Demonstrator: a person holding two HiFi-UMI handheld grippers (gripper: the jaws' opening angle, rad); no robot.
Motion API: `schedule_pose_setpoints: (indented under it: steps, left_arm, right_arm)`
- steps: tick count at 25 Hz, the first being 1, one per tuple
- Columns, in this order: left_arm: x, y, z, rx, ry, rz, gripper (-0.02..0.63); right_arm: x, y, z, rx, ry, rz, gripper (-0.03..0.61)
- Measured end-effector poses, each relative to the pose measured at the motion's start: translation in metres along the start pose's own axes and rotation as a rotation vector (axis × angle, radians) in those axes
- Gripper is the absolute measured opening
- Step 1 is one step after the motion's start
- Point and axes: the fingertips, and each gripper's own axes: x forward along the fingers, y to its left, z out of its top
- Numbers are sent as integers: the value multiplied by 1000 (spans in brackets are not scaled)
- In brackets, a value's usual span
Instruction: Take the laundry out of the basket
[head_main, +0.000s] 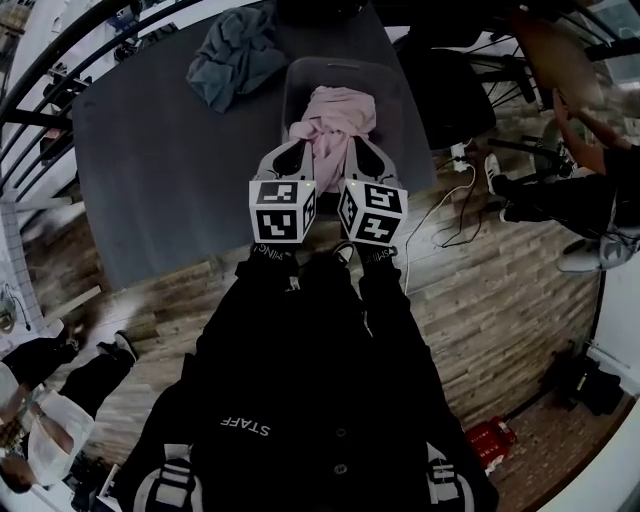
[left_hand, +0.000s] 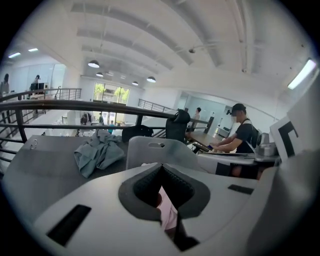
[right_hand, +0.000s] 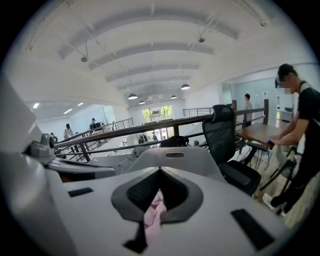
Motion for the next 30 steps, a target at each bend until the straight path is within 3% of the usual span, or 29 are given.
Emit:
schedule_pose_setpoints:
  steps: [12,13,15,26,30]
  left_arm:
    - [57,10,-8,-24,134,19,2]
    - [60,10,-7,-27,139,17,2]
    - [67,11,-6,-35,150,15,2]
    - [65,31,2,-53,153,39,2]
    - [68,35,0,-57,161,44,2]
  right_arm:
    - [63,-25,-33,55,174,22,20]
    - [67,-27,-37,60,188,24,30]
    - [75,-29,-43,77,211,32,116]
    - [98,-37,-56,108,252,34,164]
    - [111,-33,-64,104,277,31,234]
